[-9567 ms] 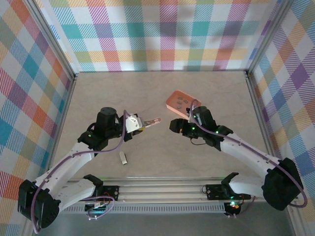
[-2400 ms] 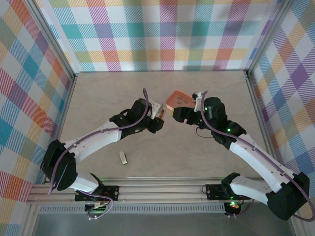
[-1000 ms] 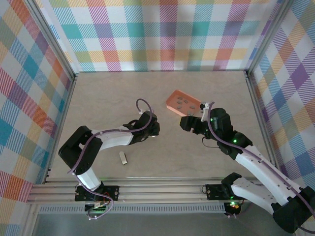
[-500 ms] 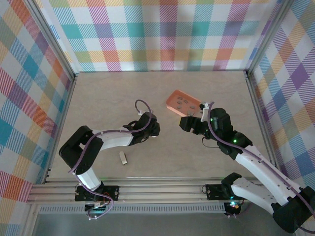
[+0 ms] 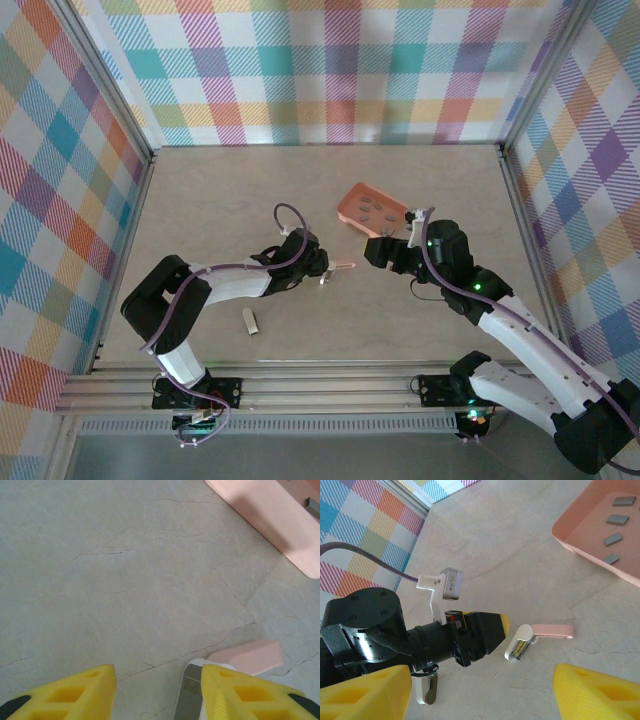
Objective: Load the staples into the stapler
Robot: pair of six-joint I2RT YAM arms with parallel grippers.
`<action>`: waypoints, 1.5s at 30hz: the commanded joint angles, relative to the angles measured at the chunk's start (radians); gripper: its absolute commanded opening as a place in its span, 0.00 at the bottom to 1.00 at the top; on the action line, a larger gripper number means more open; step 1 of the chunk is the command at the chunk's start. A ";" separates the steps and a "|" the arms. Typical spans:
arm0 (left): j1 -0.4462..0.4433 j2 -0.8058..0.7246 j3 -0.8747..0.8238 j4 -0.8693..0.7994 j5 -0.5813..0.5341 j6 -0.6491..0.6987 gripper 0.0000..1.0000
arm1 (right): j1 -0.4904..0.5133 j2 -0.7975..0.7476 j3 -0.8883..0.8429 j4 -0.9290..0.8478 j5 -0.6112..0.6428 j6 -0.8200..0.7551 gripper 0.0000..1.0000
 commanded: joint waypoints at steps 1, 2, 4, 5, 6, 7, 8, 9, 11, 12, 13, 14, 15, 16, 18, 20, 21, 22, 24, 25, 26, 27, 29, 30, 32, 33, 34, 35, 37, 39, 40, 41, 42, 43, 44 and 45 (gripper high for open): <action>-0.013 -0.010 -0.007 0.001 -0.019 -0.003 0.49 | -0.006 -0.009 0.008 -0.009 -0.014 -0.011 0.74; -0.013 -0.013 -0.006 -0.002 -0.021 -0.002 0.49 | -0.006 -0.010 0.010 -0.010 -0.014 -0.013 0.74; -0.013 -0.021 0.000 -0.008 -0.021 0.003 0.49 | -0.005 -0.010 0.010 -0.014 -0.015 -0.012 0.74; -0.013 -0.021 0.005 -0.013 -0.018 0.009 0.49 | -0.006 -0.010 0.011 -0.016 -0.014 -0.012 0.74; -0.012 -0.021 0.012 -0.021 -0.011 0.020 0.49 | -0.005 -0.012 0.009 -0.017 -0.015 -0.011 0.74; -0.012 -0.021 0.021 -0.029 -0.001 0.027 0.49 | -0.006 -0.014 0.008 -0.018 -0.016 -0.007 0.74; -0.013 -0.022 0.027 -0.034 0.012 0.035 0.50 | -0.006 -0.011 0.005 -0.023 -0.016 -0.004 0.74; -0.013 -0.025 0.036 -0.037 0.026 0.042 0.50 | -0.006 -0.008 0.006 -0.029 -0.017 0.000 0.74; -0.015 -0.028 0.050 -0.052 0.055 0.058 0.50 | -0.006 0.003 0.013 -0.047 -0.020 0.005 0.74; -0.017 -0.025 0.067 -0.069 0.075 0.071 0.51 | -0.005 0.012 0.015 -0.059 -0.020 0.011 0.74; -0.020 -0.019 0.084 -0.091 0.094 0.088 0.51 | -0.006 0.021 0.017 -0.066 -0.019 0.018 0.74; -0.024 -0.013 0.100 -0.108 0.111 0.105 0.51 | -0.007 0.026 0.017 -0.066 -0.022 0.022 0.74; -0.029 -0.004 0.115 -0.127 0.125 0.119 0.51 | -0.007 0.032 0.016 -0.062 -0.027 0.024 0.74; -0.033 0.004 0.127 -0.139 0.135 0.128 0.51 | -0.009 0.035 0.016 -0.060 -0.029 0.026 0.73; -0.036 0.026 0.144 -0.158 0.161 0.133 0.50 | -0.009 0.042 0.017 -0.055 -0.035 0.028 0.73; -0.034 0.046 0.151 -0.169 0.183 0.133 0.50 | -0.010 0.043 0.022 -0.058 -0.037 0.027 0.73; -0.036 0.055 0.156 -0.177 0.191 0.136 0.50 | -0.010 0.041 0.024 -0.059 -0.037 0.024 0.73; -0.037 0.066 0.163 -0.190 0.196 0.136 0.50 | -0.011 0.040 0.023 -0.061 -0.036 0.024 0.73; -0.037 0.086 0.175 -0.217 0.199 0.148 0.50 | -0.012 0.036 0.022 -0.063 -0.034 0.022 0.73; -0.041 0.096 0.180 -0.225 0.197 0.156 0.50 | -0.011 0.035 0.021 -0.063 -0.035 0.022 0.73; -0.045 0.106 0.188 -0.237 0.189 0.170 0.51 | -0.012 0.035 0.020 -0.065 -0.036 0.022 0.73; -0.052 0.115 0.198 -0.254 0.175 0.185 0.51 | -0.012 0.035 0.020 -0.066 -0.037 0.022 0.73; -0.062 0.133 0.213 -0.279 0.161 0.210 0.51 | -0.013 0.035 0.020 -0.066 -0.039 0.022 0.73; -0.068 0.141 0.221 -0.287 0.158 0.217 0.51 | -0.013 0.035 0.020 -0.065 -0.039 0.024 0.73; -0.071 0.155 0.227 -0.291 0.162 0.222 0.46 | -0.014 0.034 0.019 -0.062 -0.039 0.024 0.73; -0.072 0.159 0.228 -0.291 0.162 0.219 0.42 | -0.013 0.033 0.020 -0.061 -0.038 0.024 0.73; -0.071 0.162 0.228 -0.291 0.162 0.219 0.39 | -0.012 0.033 0.019 -0.061 -0.038 0.023 0.73; -0.074 0.164 0.229 -0.291 0.161 0.219 0.37 | -0.015 0.034 0.019 -0.062 -0.039 0.022 0.73; -0.073 0.168 0.231 -0.293 0.160 0.222 0.29 | -0.015 0.033 0.018 -0.063 -0.038 0.021 0.73; -0.073 0.171 0.234 -0.294 0.163 0.223 0.25 | -0.015 0.033 0.017 -0.063 -0.038 0.019 0.73; -0.072 0.171 0.236 -0.295 0.164 0.224 0.23 | -0.017 0.034 0.017 -0.063 -0.039 0.019 0.73; -0.072 0.171 0.237 -0.296 0.164 0.226 0.22 | -0.017 0.035 0.016 -0.063 -0.038 0.019 0.73; -0.074 0.171 0.238 -0.296 0.165 0.225 0.22 | -0.017 0.035 0.016 -0.063 -0.039 0.018 0.73; -0.072 0.168 0.239 -0.295 0.168 0.226 0.21 | -0.018 0.036 0.014 -0.062 -0.039 0.018 0.73; -0.072 0.167 0.239 -0.293 0.173 0.227 0.21 | -0.018 0.039 0.015 -0.061 -0.039 0.018 0.73; -0.072 0.163 0.238 -0.288 0.178 0.227 0.20 | -0.019 0.039 0.015 -0.062 -0.039 0.017 0.73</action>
